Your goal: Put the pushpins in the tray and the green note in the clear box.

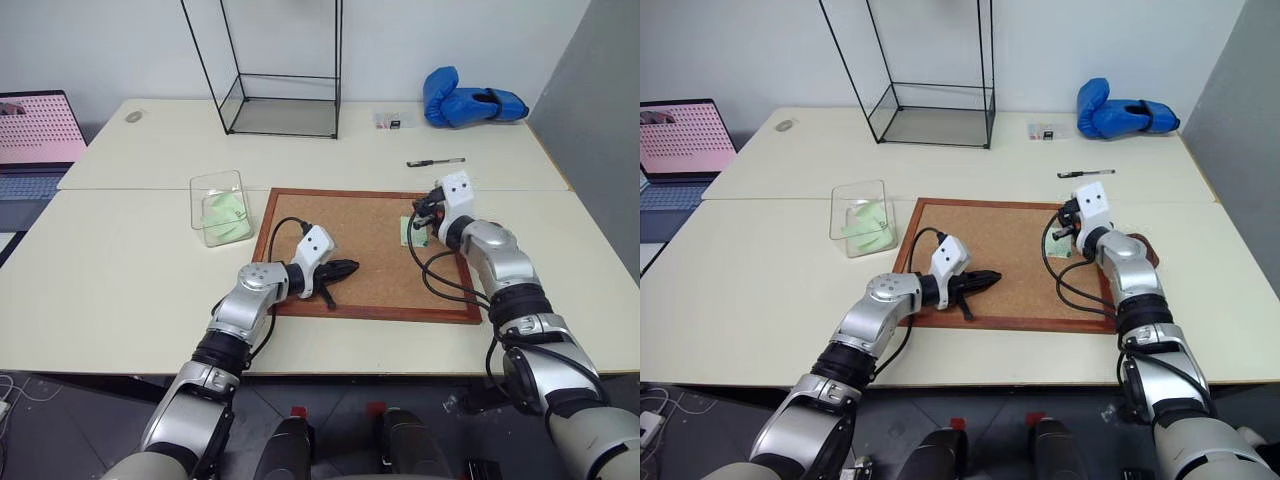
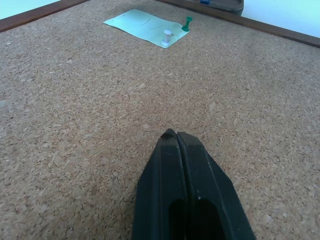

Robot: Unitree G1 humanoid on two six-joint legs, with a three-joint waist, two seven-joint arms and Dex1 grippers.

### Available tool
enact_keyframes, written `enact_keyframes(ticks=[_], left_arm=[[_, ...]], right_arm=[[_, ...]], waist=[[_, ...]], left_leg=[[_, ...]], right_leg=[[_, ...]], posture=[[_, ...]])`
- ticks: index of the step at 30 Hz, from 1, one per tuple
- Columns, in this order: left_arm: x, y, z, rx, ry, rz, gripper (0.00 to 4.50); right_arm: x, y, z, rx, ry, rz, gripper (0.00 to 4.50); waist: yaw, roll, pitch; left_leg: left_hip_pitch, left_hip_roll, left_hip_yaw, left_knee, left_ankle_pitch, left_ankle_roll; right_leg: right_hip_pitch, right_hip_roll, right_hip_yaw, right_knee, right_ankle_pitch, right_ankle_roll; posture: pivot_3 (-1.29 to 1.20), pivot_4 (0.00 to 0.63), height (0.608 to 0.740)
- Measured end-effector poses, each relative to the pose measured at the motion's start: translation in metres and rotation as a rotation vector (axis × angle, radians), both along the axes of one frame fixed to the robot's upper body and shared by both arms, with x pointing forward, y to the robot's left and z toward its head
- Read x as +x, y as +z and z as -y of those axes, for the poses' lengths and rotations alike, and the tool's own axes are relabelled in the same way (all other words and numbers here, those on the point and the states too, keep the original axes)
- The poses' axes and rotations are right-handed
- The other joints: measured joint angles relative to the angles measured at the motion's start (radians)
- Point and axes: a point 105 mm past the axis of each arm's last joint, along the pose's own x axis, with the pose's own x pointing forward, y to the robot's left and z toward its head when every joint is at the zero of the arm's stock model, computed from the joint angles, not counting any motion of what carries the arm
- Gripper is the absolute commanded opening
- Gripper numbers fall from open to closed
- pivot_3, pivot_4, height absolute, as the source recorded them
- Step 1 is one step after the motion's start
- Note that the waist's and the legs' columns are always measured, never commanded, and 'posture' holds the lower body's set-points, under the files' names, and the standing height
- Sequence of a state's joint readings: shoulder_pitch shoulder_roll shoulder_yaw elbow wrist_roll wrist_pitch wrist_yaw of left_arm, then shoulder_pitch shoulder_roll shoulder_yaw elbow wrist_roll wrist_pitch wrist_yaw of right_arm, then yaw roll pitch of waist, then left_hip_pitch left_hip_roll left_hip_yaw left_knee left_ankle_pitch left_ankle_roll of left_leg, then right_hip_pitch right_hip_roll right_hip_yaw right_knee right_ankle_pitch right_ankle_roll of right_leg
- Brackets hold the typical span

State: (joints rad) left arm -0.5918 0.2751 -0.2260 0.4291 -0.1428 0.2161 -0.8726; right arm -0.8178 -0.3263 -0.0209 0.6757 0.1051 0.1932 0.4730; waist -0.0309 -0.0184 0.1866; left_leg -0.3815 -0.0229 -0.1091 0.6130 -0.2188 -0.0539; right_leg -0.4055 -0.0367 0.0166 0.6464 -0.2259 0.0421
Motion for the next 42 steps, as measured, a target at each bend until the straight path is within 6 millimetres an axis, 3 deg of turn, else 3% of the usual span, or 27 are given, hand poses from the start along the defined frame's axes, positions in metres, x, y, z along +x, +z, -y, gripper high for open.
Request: enact_keyframes(ticks=[6, 12, 14, 16, 18, 22, 26, 27, 29, 34, 42], left_arm=[[0.000, 0.000, 0.001, 0.001, 0.000, 0.001, 0.00], [0.000, 0.000, 0.003, 0.005, 0.000, 0.003, 0.00], [0.000, 0.000, 0.003, 0.004, -0.001, 0.003, 0.00], [0.000, -0.001, 0.002, 0.006, 0.001, 0.005, 0.00], [0.001, -0.001, 0.001, 0.010, 0.005, 0.006, 0.00], [0.002, -0.002, 0.002, 0.021, 0.006, 0.011, 0.00], [0.002, -0.002, 0.004, 0.017, 0.001, 0.010, 0.00], [0.002, -0.001, 0.005, 0.016, 0.000, 0.011, 0.00], [0.002, -0.001, 0.005, 0.014, -0.003, 0.013, 0.00], [0.002, -0.001, 0.005, 0.015, -0.003, 0.018, 0.00], [0.002, -0.002, 0.005, 0.015, -0.002, 0.019, 0.00]], right_arm=[[-0.007, -0.004, 0.009, 0.011, -0.019, -0.020, 0.07], [-0.025, 0.022, 0.046, -0.084, -0.065, 0.057, 0.07], [-0.034, 0.019, 0.061, -0.159, -0.087, 0.054, 0.07], [-0.048, 0.006, 0.091, -0.299, -0.139, 0.015, 0.07], [-0.054, -0.002, 0.103, -0.385, -0.159, -0.011, 0.07], [-0.063, -0.014, 0.117, -0.532, -0.158, -0.040, 0.07], [-0.065, -0.018, 0.117, -0.573, -0.139, -0.050, 0.07], [-0.065, -0.019, 0.118, -0.577, -0.139, -0.054, 0.56], [-0.065, -0.023, 0.121, -0.576, -0.144, -0.074, 0.81], [-0.066, -0.034, 0.126, -0.582, -0.152, -0.115, 2.00], [-0.064, -0.027, 0.128, -0.566, -0.163, -0.098, 3.60]], waist=[[0.002, 0.000, 0.000], [0.004, 0.001, -0.001], [0.006, 0.001, -0.001], [0.004, 0.001, -0.001], [0.000, 0.002, -0.001], [-0.001, 0.003, -0.002], [0.000, 0.003, -0.002], [0.000, 0.003, -0.002], [0.002, 0.003, -0.002], [0.001, 0.003, -0.002], [0.001, 0.003, -0.002]], left_leg=[[0.000, 0.000, 0.000, 0.000, 0.000, 0.000], [-0.001, -0.001, -0.001, 0.000, 0.000, 0.000], [-0.001, -0.001, -0.001, 0.000, 0.000, 0.000], [0.000, -0.001, 0.000, 0.000, 0.000, 0.000], [0.001, 0.000, 0.001, 0.000, 0.000, 0.000], [0.001, 0.000, 0.001, 0.001, 0.000, 0.001], [0.000, 0.000, 0.001, 0.001, 0.001, 0.001], [0.000, 0.000, 0.001, 0.001, 0.001, 0.001], [0.000, 0.000, 0.001, 0.001, 0.001, 0.001], [0.000, 0.000, 0.001, 0.001, 0.000, 0.001], [0.000, 0.000, 0.001, 0.001, 0.001, 0.001]], right_leg=[[0.000, 0.000, 0.000, 0.000, 0.000, 0.000], [0.000, 0.000, -0.001, -0.001, 0.000, 0.000], [0.001, -0.001, -0.001, -0.001, 0.000, 0.000], [0.001, -0.001, 0.000, -0.001, 0.000, 0.000], [0.001, 0.000, 0.000, -0.001, 0.000, 0.001], [0.001, 0.000, 0.000, 0.000, 0.000, 0.001], [0.001, 0.000, 0.001, -0.001, 0.001, 0.002], [0.001, 0.000, 0.000, -0.001, 0.001, 0.002], [0.001, 0.000, 0.000, -0.001, 0.001, 0.002], [0.001, 0.000, 0.001, -0.001, 0.001, 0.002], [0.001, 0.000, 0.000, -0.001, 0.001, 0.002]], posture=[[0.00, 0.150, 0.740], [0.00, 0.150, 0.740], [0.00, 0.150, 0.740], [0.00, 0.150, 0.740], [0.00, 0.150, 0.740], [0.00, 0.150, 0.740], [0.00, 0.150, 0.740], [0.00, 0.150, 0.740], [0.00, 0.150, 0.740], [0.00, 0.150, 0.740], [0.00, 0.150, 0.740]])
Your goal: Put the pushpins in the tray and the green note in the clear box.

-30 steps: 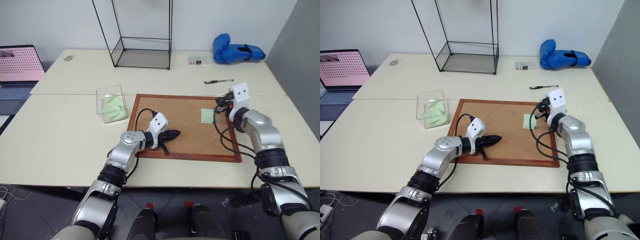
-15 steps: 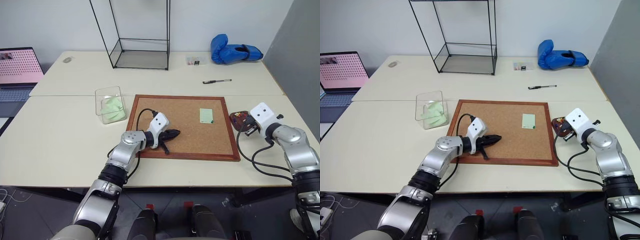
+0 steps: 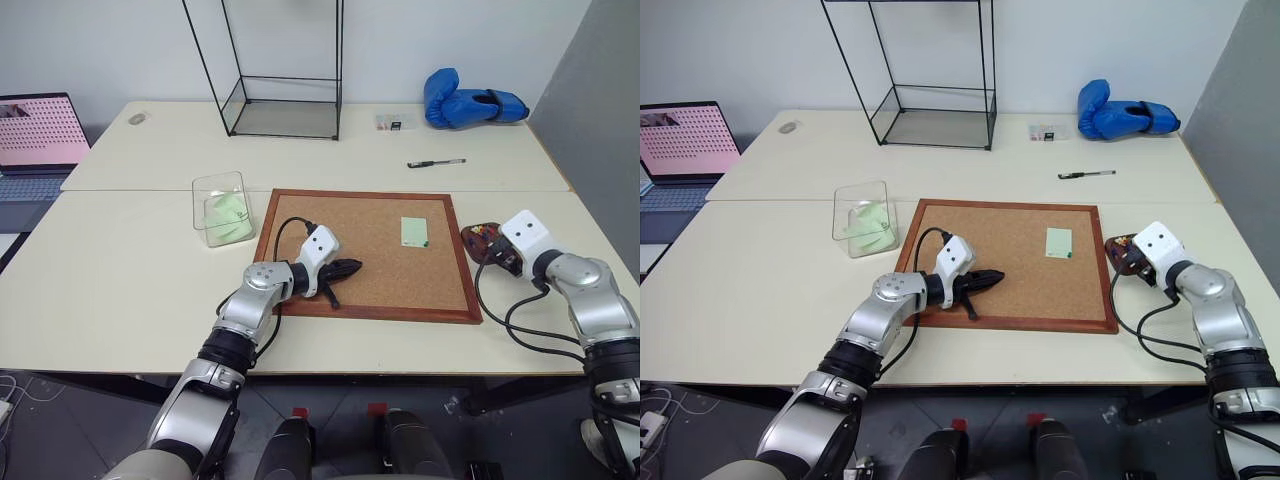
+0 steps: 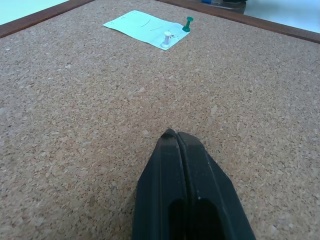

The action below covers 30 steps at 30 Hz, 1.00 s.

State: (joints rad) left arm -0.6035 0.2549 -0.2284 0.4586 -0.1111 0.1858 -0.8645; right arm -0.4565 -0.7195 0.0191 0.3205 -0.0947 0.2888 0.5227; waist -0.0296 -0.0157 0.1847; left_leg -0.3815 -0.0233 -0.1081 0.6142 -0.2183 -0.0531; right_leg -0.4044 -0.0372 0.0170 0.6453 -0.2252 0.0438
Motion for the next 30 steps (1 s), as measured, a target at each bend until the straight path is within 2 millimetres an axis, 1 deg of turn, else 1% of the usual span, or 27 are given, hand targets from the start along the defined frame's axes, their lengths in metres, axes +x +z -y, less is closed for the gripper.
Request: enact_keyframes(ticks=[2, 4, 7, 12, 17, 19, 22, 25, 28, 30], left_arm=[[0.000, 0.000, 0.000, 0.000, 0.000, 0.000, 0.00], [0.000, 0.000, -0.001, 0.002, 0.001, 0.001, 0.00], [0.000, 0.000, -0.001, 0.002, 0.001, 0.001, 0.00], [0.000, 0.000, -0.001, 0.003, 0.000, 0.002, 0.00], [0.000, 0.000, -0.001, 0.003, 0.000, 0.003, 0.00], [0.000, 0.000, -0.002, 0.005, 0.002, 0.003, 0.00], [0.000, 0.000, -0.002, 0.005, 0.001, 0.004, 0.00], [0.000, 0.001, -0.002, 0.004, 0.000, 0.005, 0.00], [-0.001, 0.000, -0.002, 0.004, 0.001, 0.004, 0.00], [-0.001, 0.000, -0.002, 0.005, 0.001, 0.005, 0.00]], right_arm=[[0.000, 0.003, -0.001, 0.028, 0.001, 0.005, 3.60], [-0.001, 0.009, -0.008, 0.118, 0.018, 0.010, 3.60], [-0.002, 0.016, -0.025, 0.246, 0.063, 0.007, 3.60], [-0.003, 0.011, -0.062, 0.420, 0.135, -0.028, 3.60], [-0.001, 0.005, -0.080, 0.496, 0.153, -0.046, 3.60], [0.003, 0.005, -0.086, 0.524, 0.151, -0.043, 3.60], [0.006, 0.006, -0.093, 0.546, 0.152, -0.036, 3.60], [0.007, 0.002, -0.098, 0.565, 0.152, -0.050, 3.60], [0.008, -0.004, -0.103, 0.578, 0.153, -0.069, 3.20], [0.008, -0.009, -0.106, 0.581, 0.153, -0.085, 2.81]], waist=[[0.000, 0.000, 0.000], [0.000, 0.000, 0.000], [0.000, 0.000, 0.000], [-0.001, 0.000, 0.000], [-0.001, 0.000, 0.000], [-0.001, 0.000, 0.000], [-0.002, 0.000, 0.000], [-0.002, 0.000, 0.000], [-0.002, 0.000, 0.000], [-0.002, 0.000, 0.000]], left_leg=[[0.000, 0.000, 0.000, 0.000, 0.000, 0.000], [0.000, 0.000, 0.000, 0.000, 0.000, 0.000], [0.000, 0.000, 0.000, 0.000, 0.000, 0.000], [0.000, 0.000, -0.001, 0.000, 0.000, 0.000], [0.000, 0.000, -0.001, 0.000, 0.000, 0.000], [0.000, 0.000, -0.001, 0.000, 0.000, 0.000], [0.000, 0.000, -0.001, 0.000, 0.000, 0.000], [0.000, 0.000, -0.001, 0.000, 0.000, 0.000], [0.000, 0.000, -0.001, 0.000, 0.000, 0.000], [0.000, 0.000, -0.001, 0.000, 0.000, 0.000]], right_leg=[[0.000, 0.000, 0.000, 0.000, 0.000, 0.000], [0.000, 0.000, 0.000, 0.000, 0.000, 0.000], [0.000, 0.000, 0.000, 0.000, 0.000, 0.000], [0.000, 0.000, 0.000, 0.000, 0.000, 0.000], [0.000, 0.000, 0.000, 0.000, 0.000, 0.000], [0.000, 0.000, 0.000, 0.000, 0.000, 0.000], [0.000, 0.000, 0.000, 0.000, 0.000, 0.000], [0.000, 0.000, -0.001, 0.000, 0.000, 0.000], [0.000, 0.000, 0.000, 0.000, 0.000, 0.000], [0.000, 0.000, 0.000, 0.000, 0.000, 0.000]], posture=[[0.00, 0.150, 0.740], [0.00, 0.150, 0.740], [0.00, 0.150, 0.740], [0.00, 0.150, 0.740], [0.00, 0.150, 0.740], [0.00, 0.150, 0.740], [0.00, 0.150, 0.740], [0.00, 0.150, 0.740], [0.00, 0.150, 0.740], [0.00, 0.150, 0.740]])
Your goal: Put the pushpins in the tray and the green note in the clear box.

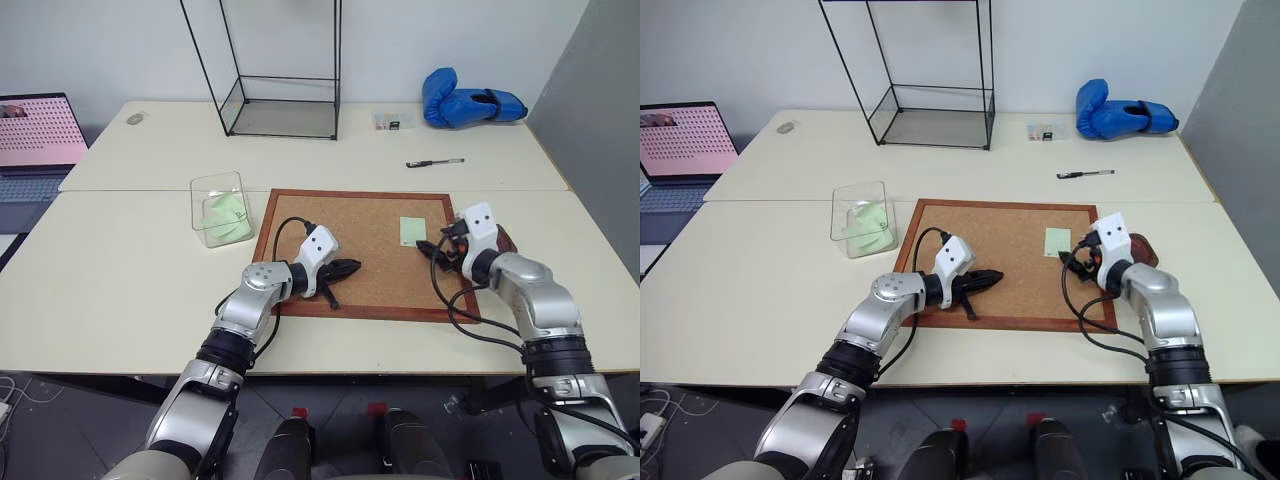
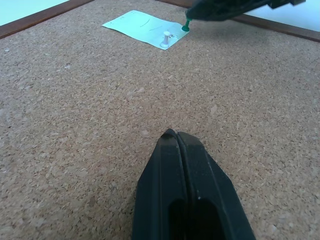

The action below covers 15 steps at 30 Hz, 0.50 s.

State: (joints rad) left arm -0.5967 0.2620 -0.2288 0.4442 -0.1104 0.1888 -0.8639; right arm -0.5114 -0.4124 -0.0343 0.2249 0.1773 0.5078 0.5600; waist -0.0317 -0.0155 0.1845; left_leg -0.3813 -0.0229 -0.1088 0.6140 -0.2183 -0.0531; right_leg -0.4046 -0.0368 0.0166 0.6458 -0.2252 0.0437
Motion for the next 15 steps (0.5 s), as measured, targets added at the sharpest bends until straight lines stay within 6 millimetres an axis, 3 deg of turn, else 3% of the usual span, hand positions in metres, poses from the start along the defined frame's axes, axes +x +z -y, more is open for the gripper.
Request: enact_keyframes(ticks=[12, 15], left_arm=[[-0.0003, 0.0000, 0.0001, 0.000, 0.000, 0.000, 0.00], [-0.0004, 0.0000, 0.0002, -0.001, 0.000, 0.000, 0.00]], right_arm=[[0.0010, -0.0053, -0.0029, -0.011, 0.007, -0.009, 0.19], [0.0004, -0.0044, -0.0040, -0.006, 0.015, -0.008, 0.01]], waist=[[0.000, 0.000, 0.000], [0.000, 0.000, 0.000]], left_leg=[[0.000, 0.000, 0.000, 0.000, 0.000, 0.000], [0.000, 0.000, 0.000, 0.000, 0.000, 0.000]], right_leg=[[0.000, 0.000, 0.000, 0.000, 0.000, 0.000], [0.000, 0.000, 0.000, 0.000, 0.000, 0.000]], posture=[[0.00, 0.150, 0.740], [0.00, 0.150, 0.740]])
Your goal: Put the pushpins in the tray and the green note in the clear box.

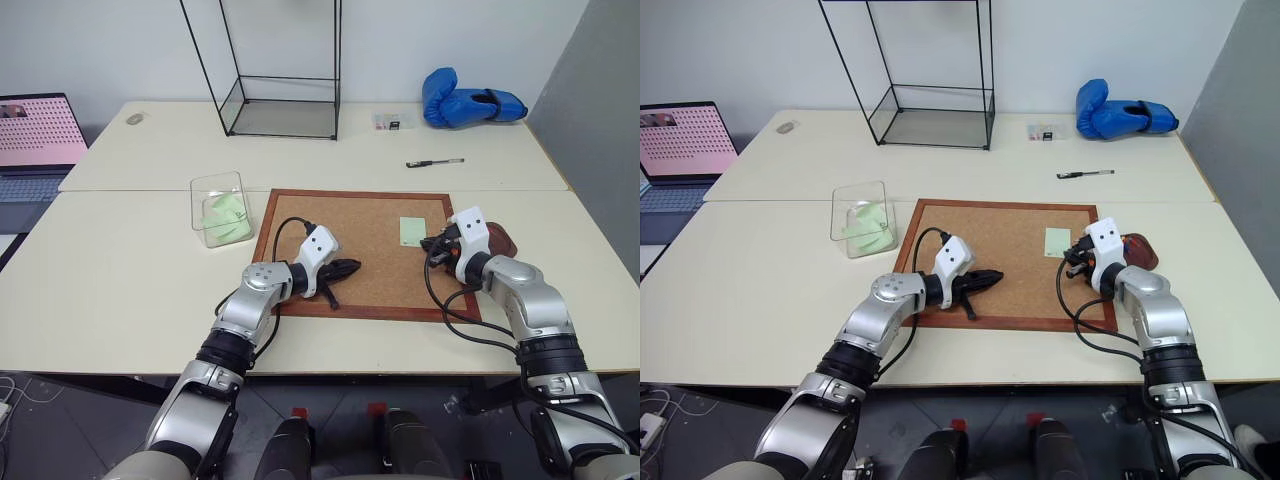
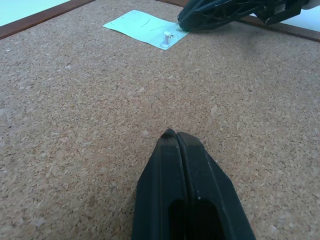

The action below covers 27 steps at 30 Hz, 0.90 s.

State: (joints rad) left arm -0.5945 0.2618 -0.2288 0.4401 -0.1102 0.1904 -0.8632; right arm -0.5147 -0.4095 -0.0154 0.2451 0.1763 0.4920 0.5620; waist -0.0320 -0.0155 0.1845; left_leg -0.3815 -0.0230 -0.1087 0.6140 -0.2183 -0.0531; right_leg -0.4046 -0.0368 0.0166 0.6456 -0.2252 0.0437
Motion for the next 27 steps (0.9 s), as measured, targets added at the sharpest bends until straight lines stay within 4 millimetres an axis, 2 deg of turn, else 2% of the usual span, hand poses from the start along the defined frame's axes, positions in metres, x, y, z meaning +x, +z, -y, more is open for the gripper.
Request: enact_keyframes(ticks=[8, 15, 19, 24, 27], left_arm=[[0.000, 0.000, 0.000, 0.000, -0.002, 0.002, 0.00], [0.000, 0.000, 0.000, 0.002, -0.001, 0.001, 0.00], [0.000, 0.000, 0.000, 0.002, -0.001, 0.001, 0.00], [0.000, 0.000, 0.000, 0.002, -0.002, 0.003, 0.00], [0.000, 0.001, 0.001, 0.001, -0.003, 0.005, 0.00]], right_arm=[[-0.005, 0.005, 0.000, -0.008, 0.009, 0.013, 0.01], [-0.014, 0.042, -0.014, 0.026, 0.082, 0.119, 0.01], [-0.016, 0.048, -0.011, 0.030, 0.081, 0.127, 0.01], [-0.017, 0.054, 0.003, 0.000, 0.052, 0.134, 0.01], [-0.018, 0.059, 0.029, -0.110, -0.001, 0.160, 0.01]], waist=[[0.000, 0.000, 0.000], [0.000, 0.000, 0.000], [0.001, 0.000, 0.000], [0.001, 0.000, 0.000], [0.002, 0.000, 0.000]], left_leg=[[-0.001, 0.000, 0.000, 0.000, 0.000, 0.000], [0.000, 0.000, 0.000, 0.000, 0.000, 0.000], [0.000, 0.000, 0.000, 0.000, 0.000, 0.000], [-0.001, 0.000, 0.000, 0.000, 0.000, 0.000], [-0.001, 0.000, 0.000, 0.000, 0.000, 0.000]], right_leg=[[0.000, 0.000, 0.000, 0.000, 0.000, 0.000], [0.000, 0.000, 0.000, 0.000, 0.000, 0.000], [0.000, 0.000, 0.000, 0.000, 0.000, 0.000], [0.000, 0.000, 0.000, 0.000, 0.000, 0.000], [0.000, 0.000, 0.000, -0.001, 0.000, 0.000]], posture=[[0.00, 0.150, 0.740], [0.00, 0.150, 0.740], [0.00, 0.150, 0.740], [0.00, 0.150, 0.740], [0.00, 0.150, 0.740]])
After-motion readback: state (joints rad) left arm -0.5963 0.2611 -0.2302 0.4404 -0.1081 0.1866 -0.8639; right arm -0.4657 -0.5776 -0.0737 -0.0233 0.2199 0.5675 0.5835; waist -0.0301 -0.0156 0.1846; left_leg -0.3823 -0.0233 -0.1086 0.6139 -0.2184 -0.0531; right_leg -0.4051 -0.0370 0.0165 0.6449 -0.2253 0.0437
